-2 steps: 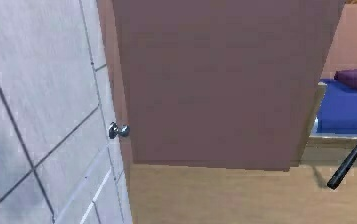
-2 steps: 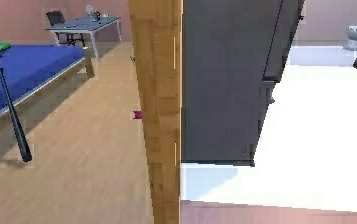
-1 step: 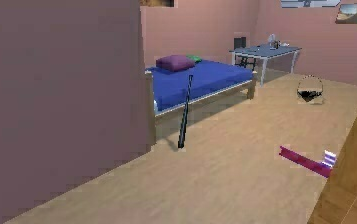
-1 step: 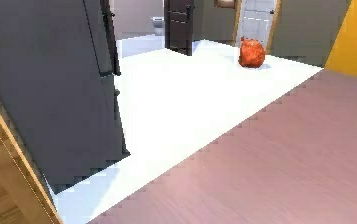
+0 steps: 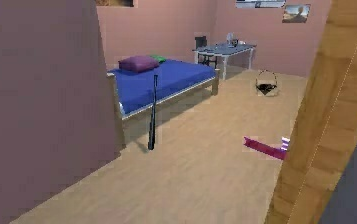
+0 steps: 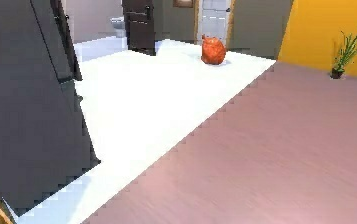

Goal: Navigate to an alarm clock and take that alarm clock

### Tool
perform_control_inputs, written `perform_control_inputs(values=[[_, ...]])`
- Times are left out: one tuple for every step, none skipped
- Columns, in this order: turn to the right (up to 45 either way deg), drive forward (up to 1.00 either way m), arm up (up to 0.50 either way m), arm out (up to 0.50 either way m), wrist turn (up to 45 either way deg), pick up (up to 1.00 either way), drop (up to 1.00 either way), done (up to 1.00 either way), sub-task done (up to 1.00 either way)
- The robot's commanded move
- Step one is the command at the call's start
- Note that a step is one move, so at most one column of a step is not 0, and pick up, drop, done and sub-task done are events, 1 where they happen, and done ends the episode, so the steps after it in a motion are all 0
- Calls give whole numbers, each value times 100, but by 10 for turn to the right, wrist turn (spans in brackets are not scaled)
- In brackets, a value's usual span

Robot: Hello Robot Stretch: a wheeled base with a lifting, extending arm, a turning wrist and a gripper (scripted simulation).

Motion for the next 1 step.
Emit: perform_control_inputs(values=[[0,55,0,0,0,0,0,0,0]])
